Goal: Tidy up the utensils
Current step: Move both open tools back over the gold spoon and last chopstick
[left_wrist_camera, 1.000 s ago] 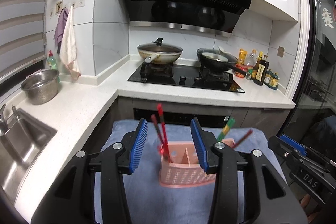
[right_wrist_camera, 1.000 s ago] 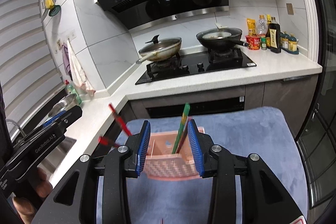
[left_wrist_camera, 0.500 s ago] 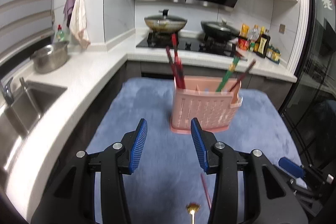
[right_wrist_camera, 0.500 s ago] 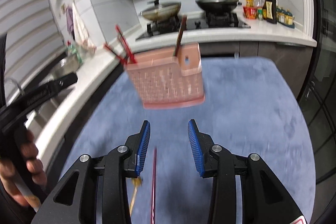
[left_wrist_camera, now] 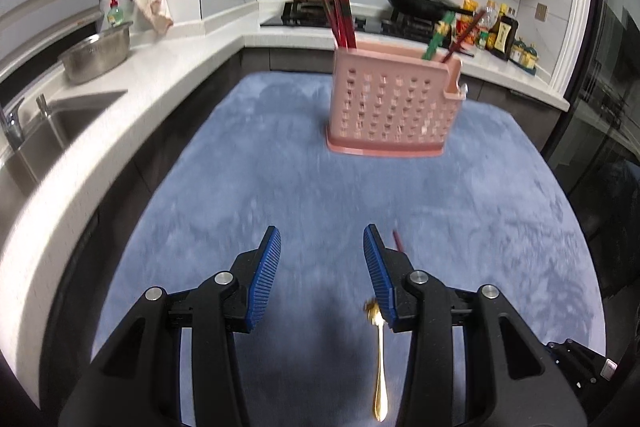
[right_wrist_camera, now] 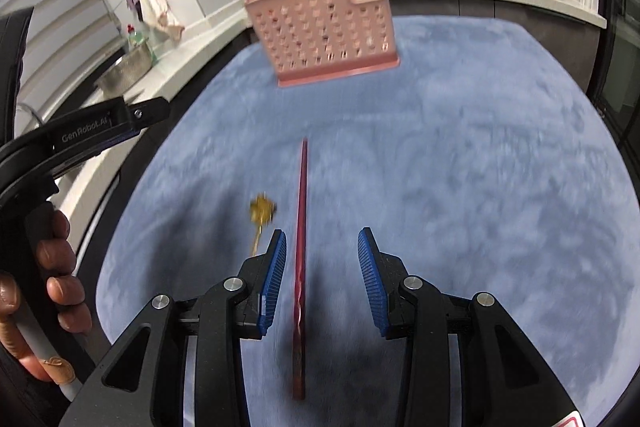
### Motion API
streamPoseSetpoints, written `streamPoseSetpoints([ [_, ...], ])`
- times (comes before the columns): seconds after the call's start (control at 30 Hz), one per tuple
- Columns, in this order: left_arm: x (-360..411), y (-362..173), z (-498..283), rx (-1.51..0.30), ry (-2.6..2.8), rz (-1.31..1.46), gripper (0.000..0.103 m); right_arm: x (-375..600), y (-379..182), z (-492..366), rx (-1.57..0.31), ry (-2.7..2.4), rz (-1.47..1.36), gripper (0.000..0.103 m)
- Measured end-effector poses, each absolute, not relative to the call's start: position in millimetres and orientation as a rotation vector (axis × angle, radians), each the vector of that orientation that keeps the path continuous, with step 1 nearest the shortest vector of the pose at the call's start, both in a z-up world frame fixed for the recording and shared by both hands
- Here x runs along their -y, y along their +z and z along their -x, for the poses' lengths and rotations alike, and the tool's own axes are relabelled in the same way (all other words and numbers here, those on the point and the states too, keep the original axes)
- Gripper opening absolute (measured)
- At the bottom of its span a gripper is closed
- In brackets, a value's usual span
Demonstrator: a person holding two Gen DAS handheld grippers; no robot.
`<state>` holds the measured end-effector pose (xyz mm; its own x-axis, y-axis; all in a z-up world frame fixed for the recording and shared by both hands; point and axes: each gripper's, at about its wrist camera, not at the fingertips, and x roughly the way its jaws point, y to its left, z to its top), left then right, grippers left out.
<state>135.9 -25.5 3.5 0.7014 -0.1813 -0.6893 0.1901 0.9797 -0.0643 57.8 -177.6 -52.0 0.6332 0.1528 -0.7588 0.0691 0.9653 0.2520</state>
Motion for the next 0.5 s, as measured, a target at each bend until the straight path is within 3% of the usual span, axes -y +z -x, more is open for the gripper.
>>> streamPoseSetpoints([
  [0.5, 21.8, -39.5, -103.4, -0.861, -0.21, -0.023, 0.041, 156.1, -86.9, -26.0, -0.969, 0.076, -0.243, 0.037],
])
